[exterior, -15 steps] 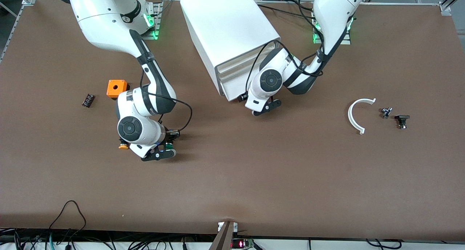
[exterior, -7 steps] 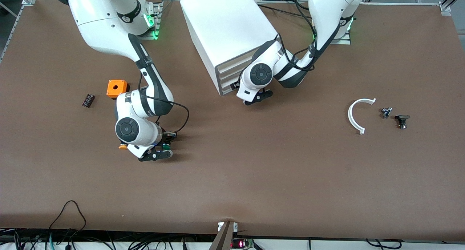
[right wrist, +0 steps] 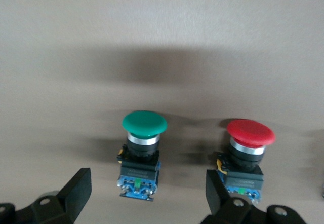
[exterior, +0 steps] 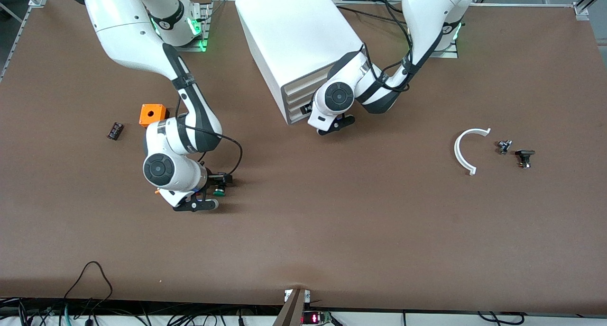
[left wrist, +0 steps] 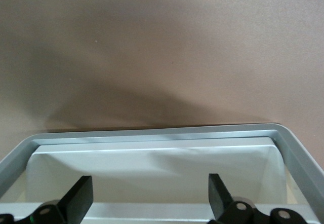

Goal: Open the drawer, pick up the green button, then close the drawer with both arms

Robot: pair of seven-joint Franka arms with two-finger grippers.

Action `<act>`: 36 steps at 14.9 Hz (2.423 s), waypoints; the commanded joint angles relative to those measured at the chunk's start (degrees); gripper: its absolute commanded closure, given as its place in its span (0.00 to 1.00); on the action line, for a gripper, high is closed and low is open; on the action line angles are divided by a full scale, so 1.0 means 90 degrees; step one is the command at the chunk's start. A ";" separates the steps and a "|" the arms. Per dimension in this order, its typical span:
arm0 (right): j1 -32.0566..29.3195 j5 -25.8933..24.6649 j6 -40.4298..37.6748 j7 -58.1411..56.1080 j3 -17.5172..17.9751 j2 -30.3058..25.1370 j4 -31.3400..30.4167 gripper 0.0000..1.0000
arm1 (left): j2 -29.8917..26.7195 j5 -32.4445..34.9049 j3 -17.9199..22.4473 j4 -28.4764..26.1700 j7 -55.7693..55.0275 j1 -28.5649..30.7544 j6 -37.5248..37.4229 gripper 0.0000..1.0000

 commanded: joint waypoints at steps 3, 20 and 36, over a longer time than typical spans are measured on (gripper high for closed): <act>-0.0039 -0.0043 -0.0027 0.0171 0.0045 -0.0623 -0.0041 0.00 | -0.0427 0.0357 -0.0014 0.0672 0.0446 0.0547 -0.0930 0.00; -0.2305 -0.0902 -0.2447 -0.0044 0.1471 -0.3425 -0.0237 0.00 | -0.2895 0.1095 0.2413 0.1831 0.7180 0.2093 -0.3268 0.00; -0.2285 -0.1000 -0.3659 -0.0141 0.1295 -0.4521 -0.0110 0.00 | -0.3494 0.1121 0.2837 0.1319 0.7059 0.1955 -0.3179 0.00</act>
